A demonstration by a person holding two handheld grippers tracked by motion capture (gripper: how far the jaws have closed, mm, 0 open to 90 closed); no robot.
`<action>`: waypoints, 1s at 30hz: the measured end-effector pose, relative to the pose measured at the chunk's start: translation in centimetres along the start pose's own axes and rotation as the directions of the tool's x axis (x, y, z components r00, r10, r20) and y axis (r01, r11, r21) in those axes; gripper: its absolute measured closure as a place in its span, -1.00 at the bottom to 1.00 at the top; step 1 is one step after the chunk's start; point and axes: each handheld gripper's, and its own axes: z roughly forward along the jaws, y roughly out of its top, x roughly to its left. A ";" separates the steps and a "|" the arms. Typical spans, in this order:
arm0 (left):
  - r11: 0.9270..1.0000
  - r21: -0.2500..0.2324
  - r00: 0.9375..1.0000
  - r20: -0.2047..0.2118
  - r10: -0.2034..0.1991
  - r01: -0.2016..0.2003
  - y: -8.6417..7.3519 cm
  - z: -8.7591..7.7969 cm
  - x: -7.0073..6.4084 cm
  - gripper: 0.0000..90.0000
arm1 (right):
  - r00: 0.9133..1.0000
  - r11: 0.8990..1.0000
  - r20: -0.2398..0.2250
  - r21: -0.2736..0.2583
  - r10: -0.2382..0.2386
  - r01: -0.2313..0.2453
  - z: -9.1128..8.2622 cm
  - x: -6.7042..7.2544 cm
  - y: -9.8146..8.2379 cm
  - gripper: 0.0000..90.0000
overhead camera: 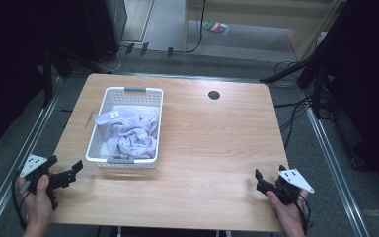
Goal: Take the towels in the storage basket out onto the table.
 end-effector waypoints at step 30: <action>0.995 0.044 0.995 0.054 0.085 -0.088 6.3 -2.0 -2.5 -1.00 | 0.999 0.999 -0.005 0.023 0.034 -0.034 0.4 -0.3 0.2 -0.71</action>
